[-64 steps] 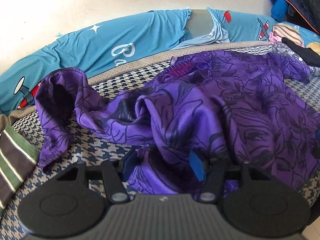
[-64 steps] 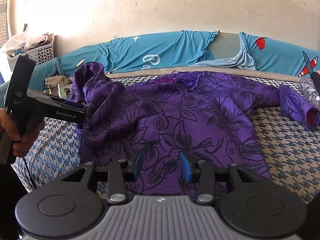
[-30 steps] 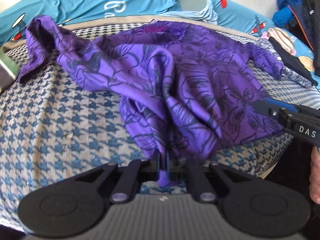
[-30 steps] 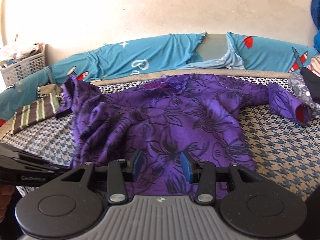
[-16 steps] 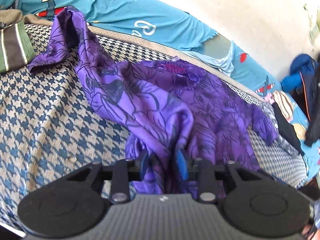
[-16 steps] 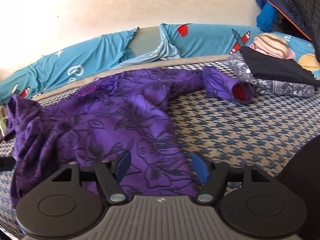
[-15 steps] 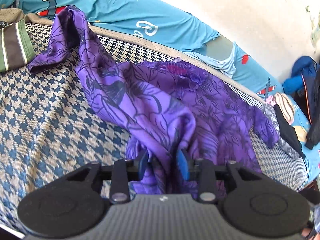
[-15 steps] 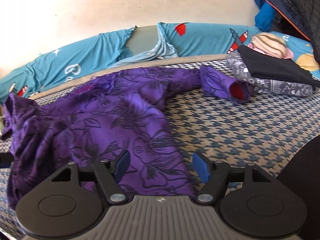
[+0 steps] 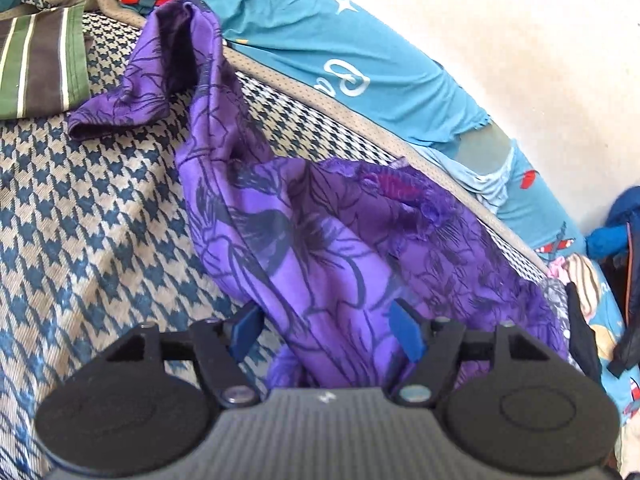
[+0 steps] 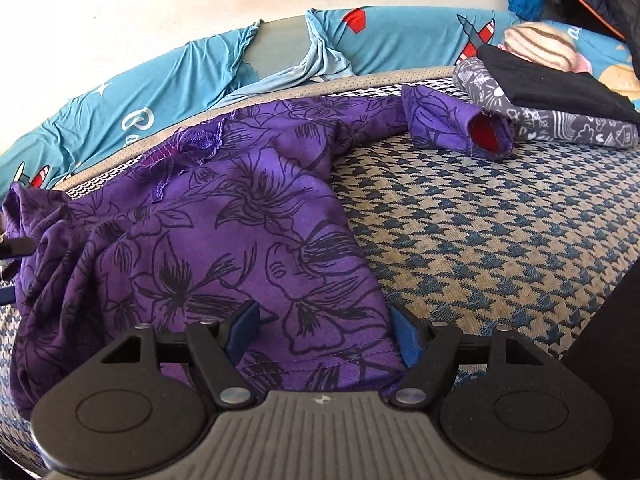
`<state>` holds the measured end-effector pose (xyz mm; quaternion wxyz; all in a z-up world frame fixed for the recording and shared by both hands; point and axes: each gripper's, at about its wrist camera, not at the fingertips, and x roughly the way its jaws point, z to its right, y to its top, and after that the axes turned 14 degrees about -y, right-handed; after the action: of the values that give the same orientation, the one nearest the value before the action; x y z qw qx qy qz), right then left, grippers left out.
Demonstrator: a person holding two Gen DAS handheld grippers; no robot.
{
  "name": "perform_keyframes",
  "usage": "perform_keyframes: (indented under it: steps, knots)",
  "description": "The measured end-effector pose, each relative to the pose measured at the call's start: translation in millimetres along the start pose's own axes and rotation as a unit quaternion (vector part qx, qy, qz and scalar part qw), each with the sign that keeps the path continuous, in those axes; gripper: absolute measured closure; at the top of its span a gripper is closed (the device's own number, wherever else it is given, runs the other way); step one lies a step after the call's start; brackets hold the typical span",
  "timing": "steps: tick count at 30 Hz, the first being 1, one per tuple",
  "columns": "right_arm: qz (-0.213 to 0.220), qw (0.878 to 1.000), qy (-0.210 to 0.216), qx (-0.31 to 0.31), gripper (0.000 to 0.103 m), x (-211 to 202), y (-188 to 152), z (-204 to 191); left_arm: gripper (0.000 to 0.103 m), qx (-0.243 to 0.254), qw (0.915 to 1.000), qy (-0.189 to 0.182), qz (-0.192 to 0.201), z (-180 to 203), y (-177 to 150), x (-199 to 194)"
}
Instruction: Fold clothes
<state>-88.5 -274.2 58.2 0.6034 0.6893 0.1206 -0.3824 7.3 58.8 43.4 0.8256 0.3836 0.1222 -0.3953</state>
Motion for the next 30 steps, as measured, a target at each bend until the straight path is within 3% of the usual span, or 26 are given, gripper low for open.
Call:
perform_keyframes:
  steps: [4, 6, 8, 10, 11, 17, 21, 25, 27, 30]
  knots:
    - [0.009, 1.000, -0.002, -0.008, 0.034, -0.1, -1.1, -2.9, 0.046, -0.026, 0.9995, 0.018, -0.007, -11.5, 2.8, 9.7]
    - [0.012, 1.000, -0.002, -0.010, 0.039, -0.1, -1.3, -3.2, 0.069, -0.033, 0.9993, 0.019, -0.007, -16.1, 2.6, 13.0]
    - [0.018, 1.000, -0.002, -0.012, 0.056, 0.2, -1.2, -3.9, 0.085, -0.038, 0.9992, 0.011, -0.001, -17.8, 3.0, 12.7]
    - [0.021, 1.000, -0.001, -0.014, 0.075, 0.3, -0.8, -4.2, 0.094, -0.034, 0.9993, 0.012, 0.011, -16.8, 4.3, 10.6]
    - [0.022, 1.000, 0.000, -0.014, 0.084, 0.5, -0.5, -4.2, 0.095, -0.027, 0.9993, 0.018, 0.017, -14.8, 6.2, 8.8]
    - [0.052, 0.998, 0.010, -0.018, 0.091, -10.7, 1.5, -3.2, 0.097, 0.036, 0.9944, 0.089, 0.043, -3.2, 25.6, -1.0]
    - [0.080, 0.996, 0.018, -0.024, 0.091, -23.6, 3.8, -1.0, 0.097, 0.034, 0.9872, 0.145, 0.057, -18.2, 44.3, -11.4]
    - [0.089, 0.996, 0.011, -0.014, 0.093, -32.3, 8.7, 7.1, 0.097, 0.005, 0.9831, 0.171, 0.064, -43.3, 55.5, -21.4]
    - [0.088, 0.996, -0.007, -0.010, 0.095, -37.2, 11.6, 12.7, 0.096, 0.000, 0.9812, 0.186, 0.052, -50.2, 56.4, -21.2]
    - [0.060, 0.998, -0.015, -0.015, 0.095, -38.9, 12.6, 20.9, 0.096, 0.009, 0.9748, 0.223, 0.003, -53.2, 49.6, -11.4]
